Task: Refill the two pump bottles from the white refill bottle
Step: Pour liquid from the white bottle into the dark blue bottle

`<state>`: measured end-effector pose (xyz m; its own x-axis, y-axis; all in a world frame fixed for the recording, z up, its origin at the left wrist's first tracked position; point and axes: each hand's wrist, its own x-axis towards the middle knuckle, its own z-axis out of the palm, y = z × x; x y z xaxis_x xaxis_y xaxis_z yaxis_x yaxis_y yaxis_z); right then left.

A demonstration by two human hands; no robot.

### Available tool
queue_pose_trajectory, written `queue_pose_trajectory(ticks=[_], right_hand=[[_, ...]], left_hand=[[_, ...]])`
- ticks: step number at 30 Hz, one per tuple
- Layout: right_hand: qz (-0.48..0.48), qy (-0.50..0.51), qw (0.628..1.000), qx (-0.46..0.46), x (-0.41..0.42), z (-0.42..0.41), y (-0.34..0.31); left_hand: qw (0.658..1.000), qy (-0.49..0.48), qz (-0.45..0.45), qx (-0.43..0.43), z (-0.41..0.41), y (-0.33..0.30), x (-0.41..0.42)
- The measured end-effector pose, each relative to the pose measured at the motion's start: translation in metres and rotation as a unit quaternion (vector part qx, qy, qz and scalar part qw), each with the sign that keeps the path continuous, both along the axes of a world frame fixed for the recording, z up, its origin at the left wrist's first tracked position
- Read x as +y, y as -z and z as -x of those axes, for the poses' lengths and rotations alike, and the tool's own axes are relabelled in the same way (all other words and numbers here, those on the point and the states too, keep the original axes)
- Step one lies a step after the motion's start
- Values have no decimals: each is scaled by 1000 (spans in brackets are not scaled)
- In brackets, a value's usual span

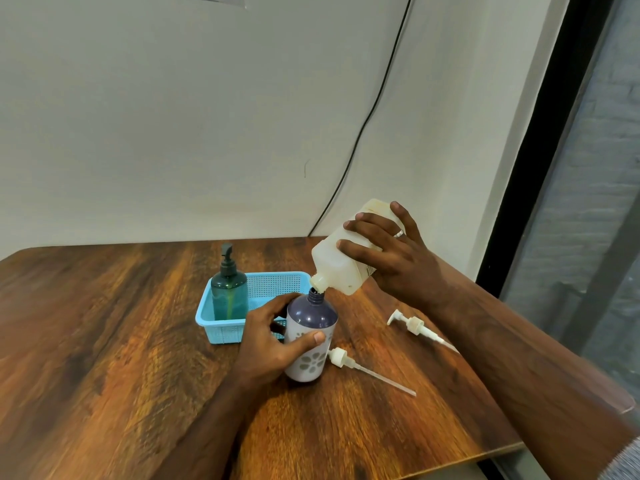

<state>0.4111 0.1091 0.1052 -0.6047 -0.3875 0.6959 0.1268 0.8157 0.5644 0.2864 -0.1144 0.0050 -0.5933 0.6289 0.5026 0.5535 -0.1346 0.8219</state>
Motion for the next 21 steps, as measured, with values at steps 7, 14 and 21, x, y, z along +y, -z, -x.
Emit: queue_pose_trajectory(ticks=[7,14,21], right_hand=[[8,7,1000,-3,1,0,2],[-4,-1,1000,9,-1,2,0],[-4,-3,1000,9,0,3,0]], left_hand=[[1000,3,3,8,0,-1,-1],[1000,4,-1,-1,-1,-1,-1],[1000,6,-3,-3,-1,0,0]])
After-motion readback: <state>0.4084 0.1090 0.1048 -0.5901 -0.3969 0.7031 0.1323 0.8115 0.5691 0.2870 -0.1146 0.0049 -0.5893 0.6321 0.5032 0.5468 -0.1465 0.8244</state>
